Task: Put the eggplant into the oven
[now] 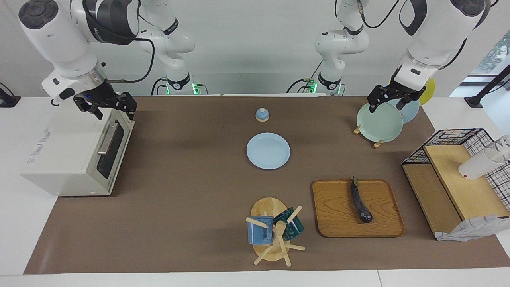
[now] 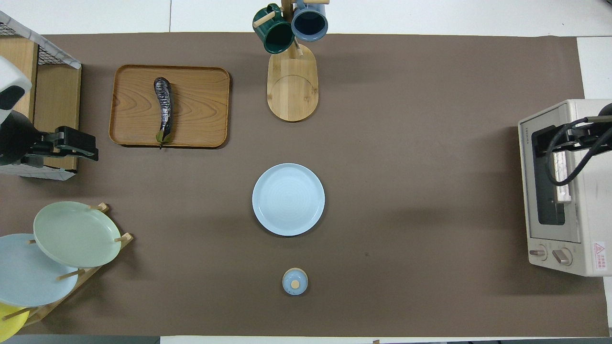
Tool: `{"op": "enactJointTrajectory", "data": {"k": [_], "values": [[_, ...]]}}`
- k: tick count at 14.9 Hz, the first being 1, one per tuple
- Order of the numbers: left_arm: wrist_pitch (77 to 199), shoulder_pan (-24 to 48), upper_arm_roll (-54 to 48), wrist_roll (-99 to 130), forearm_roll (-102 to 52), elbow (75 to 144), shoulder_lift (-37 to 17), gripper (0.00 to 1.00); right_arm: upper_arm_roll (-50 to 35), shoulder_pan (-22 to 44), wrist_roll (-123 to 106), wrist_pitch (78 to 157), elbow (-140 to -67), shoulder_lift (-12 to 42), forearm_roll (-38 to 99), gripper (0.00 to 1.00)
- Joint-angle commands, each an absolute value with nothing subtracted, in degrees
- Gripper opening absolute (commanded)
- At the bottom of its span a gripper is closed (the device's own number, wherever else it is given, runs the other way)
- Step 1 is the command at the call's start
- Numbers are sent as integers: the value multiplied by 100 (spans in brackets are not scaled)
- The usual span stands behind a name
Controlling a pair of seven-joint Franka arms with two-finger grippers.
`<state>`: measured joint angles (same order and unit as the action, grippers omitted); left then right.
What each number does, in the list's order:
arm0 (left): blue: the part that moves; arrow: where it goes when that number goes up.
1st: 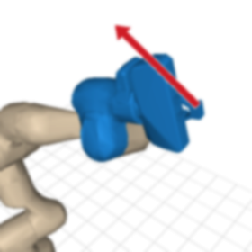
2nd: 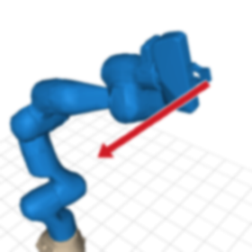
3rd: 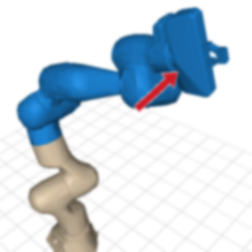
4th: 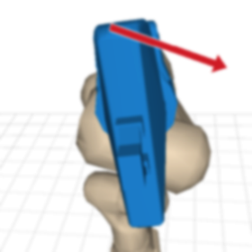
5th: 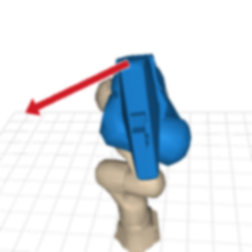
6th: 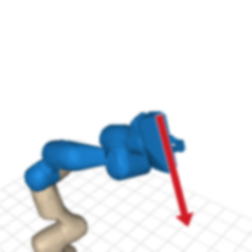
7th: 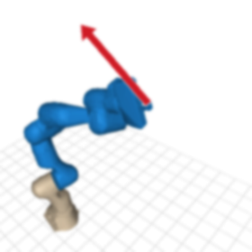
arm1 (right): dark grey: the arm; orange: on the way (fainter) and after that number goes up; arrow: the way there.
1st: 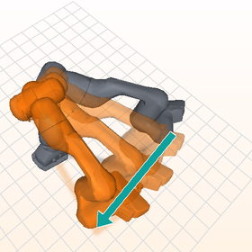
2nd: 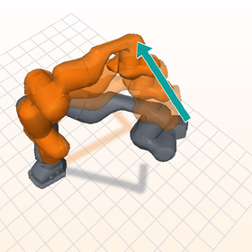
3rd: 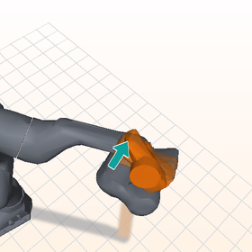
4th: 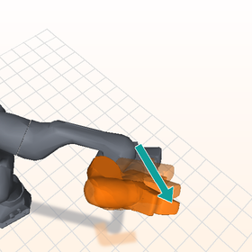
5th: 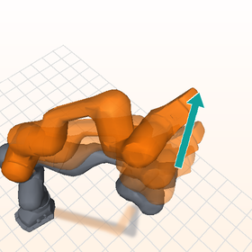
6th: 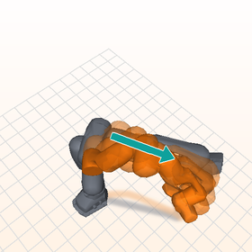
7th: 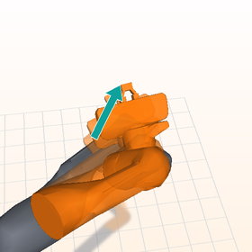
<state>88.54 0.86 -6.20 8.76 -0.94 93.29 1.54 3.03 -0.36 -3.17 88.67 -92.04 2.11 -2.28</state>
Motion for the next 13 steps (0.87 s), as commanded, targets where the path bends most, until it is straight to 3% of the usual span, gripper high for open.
{"op": "enactJointTrajectory", "data": {"k": [1,13], "values": [[8886,35,-642,765,-149,9360,202,100,281,-88,-255,8789,-9202,167,-70,100],[9140,79,-642,817,-141,9404,229,100,281,-88,-316,8771,-9211,167,-79,100]]}}
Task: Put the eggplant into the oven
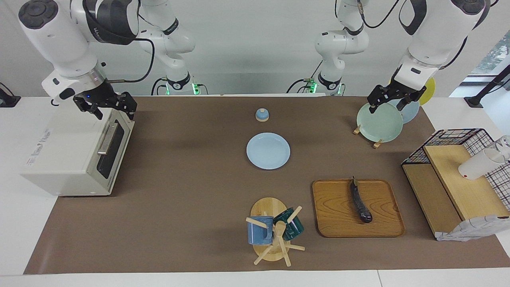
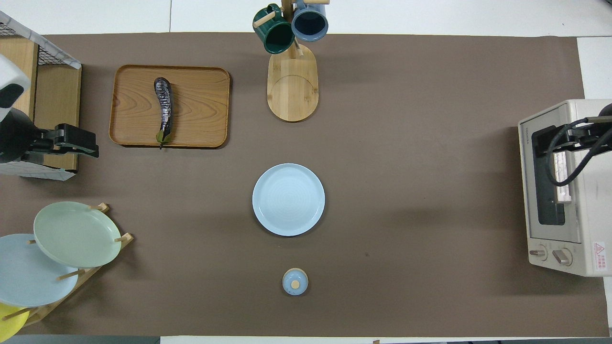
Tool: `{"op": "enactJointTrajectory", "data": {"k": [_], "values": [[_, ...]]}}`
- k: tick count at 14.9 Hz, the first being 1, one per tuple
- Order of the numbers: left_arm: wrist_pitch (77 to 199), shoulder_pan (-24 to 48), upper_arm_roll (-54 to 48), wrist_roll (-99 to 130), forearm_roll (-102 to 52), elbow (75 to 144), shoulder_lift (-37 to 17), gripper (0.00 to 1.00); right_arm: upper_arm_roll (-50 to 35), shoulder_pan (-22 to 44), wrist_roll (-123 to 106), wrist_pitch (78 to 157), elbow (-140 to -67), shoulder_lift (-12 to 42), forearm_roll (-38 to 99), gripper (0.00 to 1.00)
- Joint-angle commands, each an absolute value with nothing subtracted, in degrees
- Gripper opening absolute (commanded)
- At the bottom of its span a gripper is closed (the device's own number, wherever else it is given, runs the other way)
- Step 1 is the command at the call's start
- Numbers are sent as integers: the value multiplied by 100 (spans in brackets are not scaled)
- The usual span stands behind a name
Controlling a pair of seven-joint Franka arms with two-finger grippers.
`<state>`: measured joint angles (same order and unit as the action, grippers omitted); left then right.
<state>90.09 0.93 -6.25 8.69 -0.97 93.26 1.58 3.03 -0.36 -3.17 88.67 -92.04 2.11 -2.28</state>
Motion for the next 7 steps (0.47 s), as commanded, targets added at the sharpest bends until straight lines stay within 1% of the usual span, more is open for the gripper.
{"op": "enactJointTrajectory", "data": {"k": [1,2,3,5,6,7], "values": [[9219,79,-642,817,-141,9396,220,100,281,-88,-282,8806,-9254,158,-79,100],[9411,79,-650,826,-149,9404,211,100,281,-88,-307,8920,-9342,132,-79,83],[9517,70,-650,826,-149,9439,211,100,290,-88,-325,9147,-9473,88,-88,46],[9545,70,-650,835,-149,9448,185,100,290,-71,-508,9525,-9955,-113,-192,3],[9536,79,-650,835,-149,9440,158,100,290,-70,-510,9719,-10254,-227,-280,0],[9554,79,-650,826,-149,9422,62,100,299,-105,-518,9999,-10474,-298,-333,0]]}}
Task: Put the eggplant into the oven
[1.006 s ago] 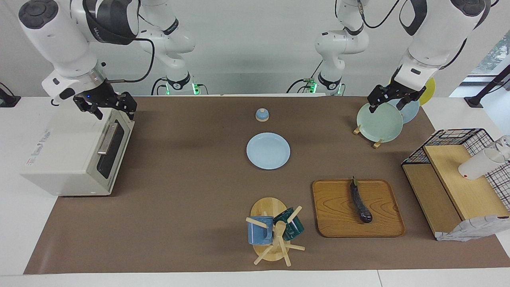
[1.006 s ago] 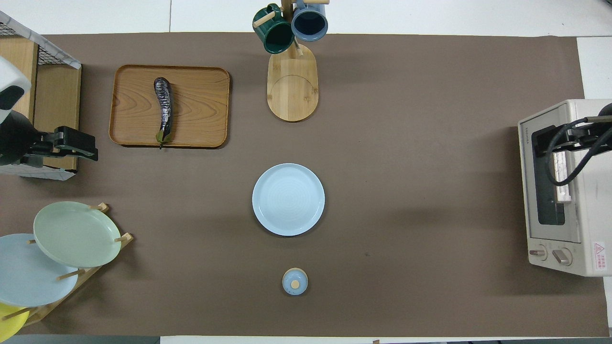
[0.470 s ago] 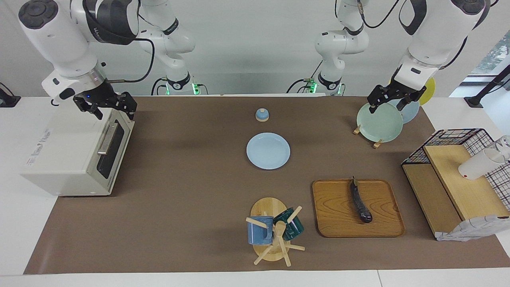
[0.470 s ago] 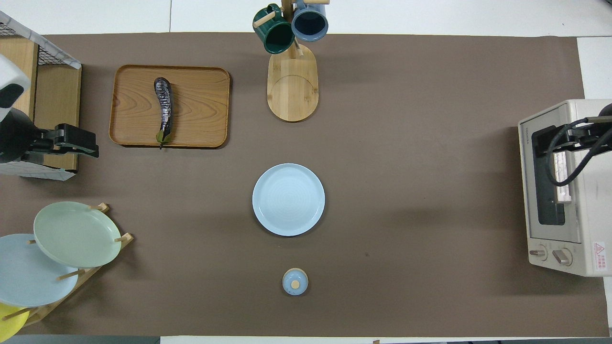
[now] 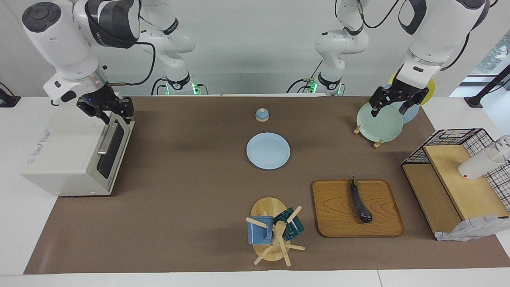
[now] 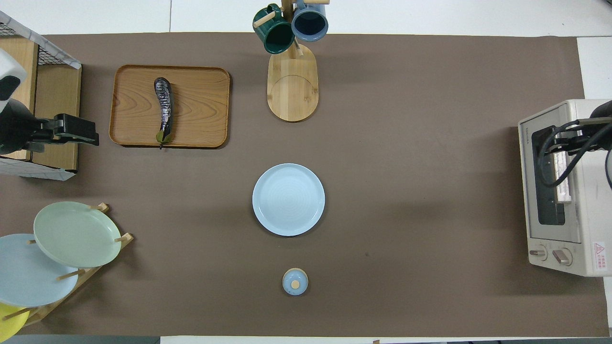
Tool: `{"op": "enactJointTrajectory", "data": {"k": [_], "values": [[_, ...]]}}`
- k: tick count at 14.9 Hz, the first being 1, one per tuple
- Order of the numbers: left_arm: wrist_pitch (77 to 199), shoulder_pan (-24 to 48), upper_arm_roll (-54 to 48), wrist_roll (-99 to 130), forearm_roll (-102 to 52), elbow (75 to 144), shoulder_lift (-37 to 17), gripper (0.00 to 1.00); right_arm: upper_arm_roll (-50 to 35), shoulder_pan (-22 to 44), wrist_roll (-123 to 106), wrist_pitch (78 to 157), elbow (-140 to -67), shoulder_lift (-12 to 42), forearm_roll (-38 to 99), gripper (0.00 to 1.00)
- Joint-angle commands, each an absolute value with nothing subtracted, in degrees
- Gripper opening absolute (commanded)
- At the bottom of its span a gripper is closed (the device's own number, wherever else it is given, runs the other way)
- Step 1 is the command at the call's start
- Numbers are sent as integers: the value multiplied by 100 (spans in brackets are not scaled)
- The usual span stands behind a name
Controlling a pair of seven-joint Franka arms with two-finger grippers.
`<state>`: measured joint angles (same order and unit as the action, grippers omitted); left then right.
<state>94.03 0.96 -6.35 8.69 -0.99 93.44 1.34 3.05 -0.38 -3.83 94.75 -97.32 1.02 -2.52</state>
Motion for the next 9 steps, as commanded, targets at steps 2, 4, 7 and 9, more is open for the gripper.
{"op": "enactJointTrajectory", "data": {"k": [2,4,7,9], "values": [[9702,70,-650,826,-149,9352,-131,100,299,-324,-510,10282,-10617,-229,-578,0],[9939,79,-659,817,-149,9343,-385,100,299,-413,-519,10406,-10705,-158,-703,0],[10142,79,-650,826,-281,9028,-1078,100,299,-518,-510,10582,-10968,-158,-773,0],[10238,88,-659,826,-272,8581,-1737,100,299,-702,-562,10678,-11082,-167,-773,0]]}}
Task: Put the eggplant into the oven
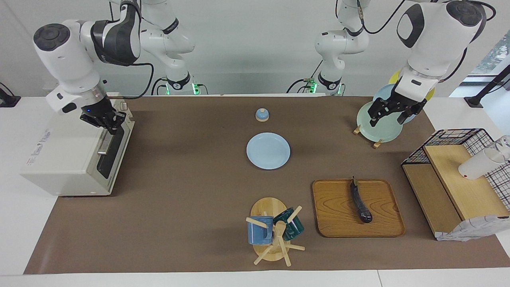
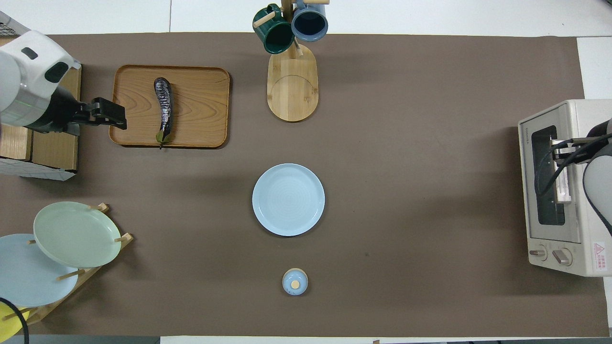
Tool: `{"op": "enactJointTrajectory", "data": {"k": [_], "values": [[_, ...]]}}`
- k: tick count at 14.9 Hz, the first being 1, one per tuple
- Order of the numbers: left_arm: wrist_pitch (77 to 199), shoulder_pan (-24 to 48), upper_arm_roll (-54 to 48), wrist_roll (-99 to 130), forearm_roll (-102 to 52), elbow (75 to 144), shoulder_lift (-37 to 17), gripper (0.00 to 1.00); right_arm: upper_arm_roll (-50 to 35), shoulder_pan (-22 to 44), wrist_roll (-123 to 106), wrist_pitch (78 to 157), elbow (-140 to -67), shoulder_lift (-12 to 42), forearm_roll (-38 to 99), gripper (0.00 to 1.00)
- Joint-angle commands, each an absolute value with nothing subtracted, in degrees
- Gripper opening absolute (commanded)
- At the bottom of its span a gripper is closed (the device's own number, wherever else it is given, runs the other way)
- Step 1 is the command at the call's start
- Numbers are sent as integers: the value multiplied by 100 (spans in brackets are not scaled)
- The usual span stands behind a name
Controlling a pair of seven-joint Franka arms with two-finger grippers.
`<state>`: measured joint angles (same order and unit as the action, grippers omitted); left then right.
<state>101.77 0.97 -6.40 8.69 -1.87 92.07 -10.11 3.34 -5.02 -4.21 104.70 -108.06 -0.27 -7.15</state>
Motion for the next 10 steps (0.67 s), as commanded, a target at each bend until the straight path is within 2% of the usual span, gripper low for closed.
{"op": "enactJointTrajectory", "data": {"k": [1,6,8,10], "values": [[10344,88,-659,826,-272,8387,-2045,100,299,-703,-589,10679,-11109,-176,-773,0],[11476,350,-650,765,-211,8201,-3126,100,299,-712,-563,10731,-11346,-220,-774,0],[11619,404,-650,721,-2,7912,-3566,100,299,-729,-580,11081,-11652,-272,-773,0],[11689,369,-659,398,202,7919,-3595,100,290,-712,-572,11197,-11838,-290,-773,0]]}}
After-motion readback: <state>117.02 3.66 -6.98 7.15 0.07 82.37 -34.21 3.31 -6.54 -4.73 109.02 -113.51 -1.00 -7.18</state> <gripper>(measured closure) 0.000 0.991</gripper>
